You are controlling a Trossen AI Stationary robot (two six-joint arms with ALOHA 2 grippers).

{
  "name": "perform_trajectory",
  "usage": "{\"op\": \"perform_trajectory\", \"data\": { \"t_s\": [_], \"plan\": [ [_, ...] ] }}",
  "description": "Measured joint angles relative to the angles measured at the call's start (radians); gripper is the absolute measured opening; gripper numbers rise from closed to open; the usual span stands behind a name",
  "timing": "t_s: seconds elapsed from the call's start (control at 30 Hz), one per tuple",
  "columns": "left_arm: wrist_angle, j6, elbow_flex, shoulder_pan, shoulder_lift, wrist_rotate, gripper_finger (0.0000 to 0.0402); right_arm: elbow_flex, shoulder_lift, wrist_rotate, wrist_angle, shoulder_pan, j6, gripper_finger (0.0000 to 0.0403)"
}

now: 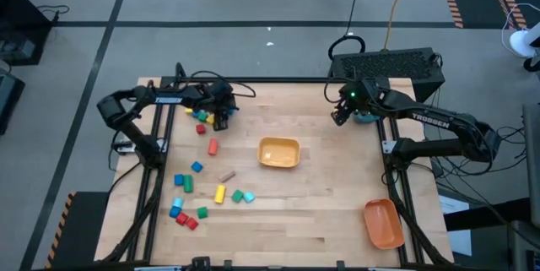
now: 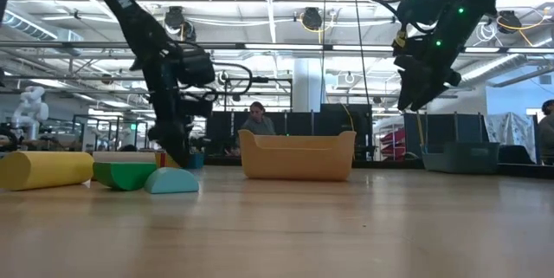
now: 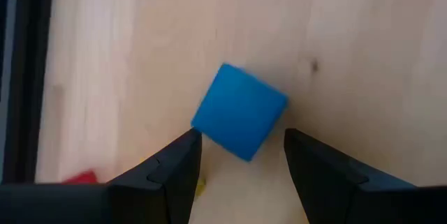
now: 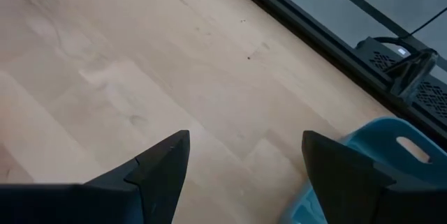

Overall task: Sort blocks by size
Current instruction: Put the blue square block into the blue bin

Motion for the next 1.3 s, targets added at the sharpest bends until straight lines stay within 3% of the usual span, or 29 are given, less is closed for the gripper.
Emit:
{"op": "perform_trajectory", "data": {
  "t_s": [0.3, 0.93, 1.3],
  "plan": [
    [0.114, 0.034, -0.002, 0.003, 0.017, -0.003, 0.0208, 0.0, 0.0, 0.0, -0.001, 0.0, 0.0, 0.0263],
    [0.194, 0.21, -0.001, -0.007, 0.018, 0.059, 0.0208, 0.0, 0.0, -0.024, -0.003, 0.0, 0.0, 0.0263],
    [0.19, 0.089, 0.002, -0.008, 0.06, 0.061, 0.0206, 0.0, 0.0, -0.026, 0.026, 0.009, 0.045, 0.0263]
  ]
}}
